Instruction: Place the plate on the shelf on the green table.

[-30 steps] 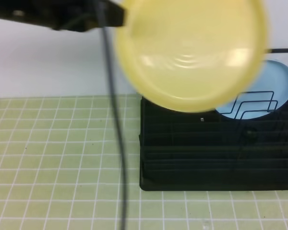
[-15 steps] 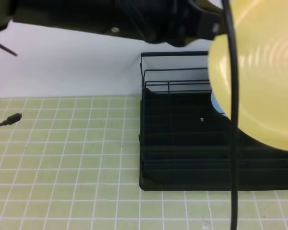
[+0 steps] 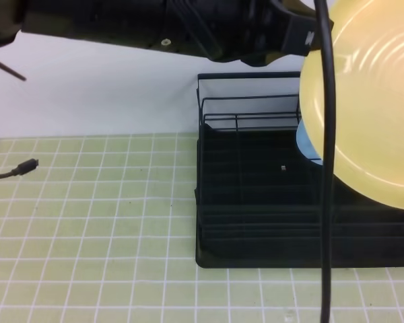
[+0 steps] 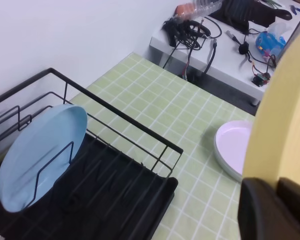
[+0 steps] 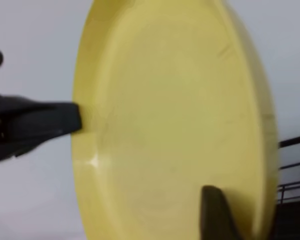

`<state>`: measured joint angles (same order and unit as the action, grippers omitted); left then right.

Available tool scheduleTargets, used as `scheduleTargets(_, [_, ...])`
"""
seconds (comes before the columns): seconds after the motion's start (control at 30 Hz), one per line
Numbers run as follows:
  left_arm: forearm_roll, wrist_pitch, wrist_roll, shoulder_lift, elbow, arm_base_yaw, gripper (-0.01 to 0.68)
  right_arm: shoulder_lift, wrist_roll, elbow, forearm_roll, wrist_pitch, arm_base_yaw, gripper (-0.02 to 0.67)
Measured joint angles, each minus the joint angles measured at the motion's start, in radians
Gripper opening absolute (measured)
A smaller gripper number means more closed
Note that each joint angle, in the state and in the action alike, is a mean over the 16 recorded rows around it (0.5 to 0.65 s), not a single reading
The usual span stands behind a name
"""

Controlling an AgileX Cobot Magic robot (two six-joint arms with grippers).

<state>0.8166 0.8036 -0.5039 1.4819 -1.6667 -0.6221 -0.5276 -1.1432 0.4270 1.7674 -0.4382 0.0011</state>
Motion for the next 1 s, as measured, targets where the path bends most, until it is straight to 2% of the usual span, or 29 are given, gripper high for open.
scheduleTargets(0.17, [0.001, 0.007, -0.004, 0.001, 0.000, 0.000, 0.030, -0.022, -0.054, 0.004, 0.035, -0.013, 0.000, 0.104])
scheduleTargets(0.33, [0.004, 0.014, -0.004, 0.001, 0.000, 0.000, 0.124, -0.027, -0.132, 0.022, 0.041, -0.005, 0.000, 0.010])
scheduleTargets(0.6, [-0.007, 0.017, 0.003, -0.016, -0.009, 0.000, 0.342, -0.043, -0.380, 0.119, 0.035, 0.120, 0.001, -0.004])
scheduleTargets(0.73, [-0.055, 0.018, 0.005, -0.043, -0.019, 0.000, 0.410, -0.075, -0.575, 0.193, 0.025, 0.228, 0.006, -0.004])
scheduleTargets(0.87, [-0.147, 0.035, 0.008, -0.085, -0.030, 0.000, 0.397, -0.134, -0.790, 0.265, 0.015, 0.336, 0.022, -0.004])
scheduleTargets(1.0, [-0.288, 0.069, 0.028, -0.136, -0.038, 0.000, 0.304, -0.223, -1.025, 0.323, 0.005, 0.415, 0.055, -0.004])
